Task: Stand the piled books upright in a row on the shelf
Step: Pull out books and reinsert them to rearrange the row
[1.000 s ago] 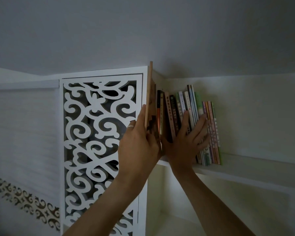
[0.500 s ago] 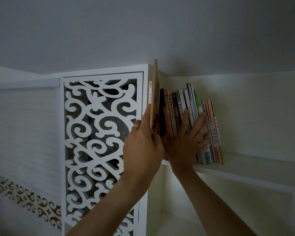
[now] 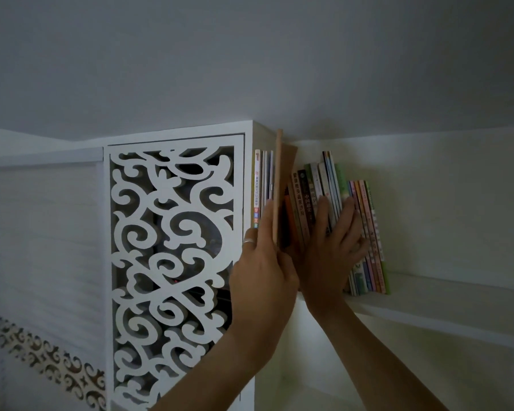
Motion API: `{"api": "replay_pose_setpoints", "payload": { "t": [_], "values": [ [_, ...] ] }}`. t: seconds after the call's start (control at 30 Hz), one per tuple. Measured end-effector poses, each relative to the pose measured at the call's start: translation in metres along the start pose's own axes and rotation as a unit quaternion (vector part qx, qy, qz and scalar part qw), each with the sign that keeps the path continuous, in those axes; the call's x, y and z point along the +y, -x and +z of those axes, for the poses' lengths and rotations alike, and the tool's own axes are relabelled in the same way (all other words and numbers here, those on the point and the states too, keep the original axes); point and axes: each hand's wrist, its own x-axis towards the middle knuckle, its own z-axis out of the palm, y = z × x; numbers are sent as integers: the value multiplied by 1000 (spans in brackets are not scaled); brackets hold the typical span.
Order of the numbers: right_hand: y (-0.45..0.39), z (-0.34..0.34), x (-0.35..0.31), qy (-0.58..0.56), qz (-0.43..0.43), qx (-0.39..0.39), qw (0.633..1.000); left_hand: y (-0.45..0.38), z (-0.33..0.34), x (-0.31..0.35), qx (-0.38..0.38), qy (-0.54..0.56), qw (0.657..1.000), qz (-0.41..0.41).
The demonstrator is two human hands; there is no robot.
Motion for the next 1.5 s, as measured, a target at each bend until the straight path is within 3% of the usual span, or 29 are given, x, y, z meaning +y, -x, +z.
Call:
{"api": "replay_pose_setpoints", "payload": {
  "t": [0.13, 0.27, 0.5, 0.63, 0.93, 1.17, 1.5],
  "values": [
    [5, 0, 1, 4, -17, -22, 1000, -6, 5, -15, 23, 9, 998, -58],
    [6, 0, 1, -14, -8, -25, 1000, 1, 9, -19, 27, -18, 999, -42],
    [5, 5, 0, -8, 2, -14, 1000, 26, 21, -7, 20, 44, 998, -34],
    [6, 3, -1, -14, 1, 5, 1000, 21, 25, -5, -10, 29, 999, -18],
    [7, 0, -4, -32, 17, -2, 999, 28, 27, -3, -2, 28, 999, 45],
    [6, -5, -4, -14, 15, -5, 1000, 9, 42, -34, -15, -18, 997, 77],
    [5, -9, -3, -17, 7, -26, 999, -42, 79, -57, -25, 40, 999, -8]
  ]
}}
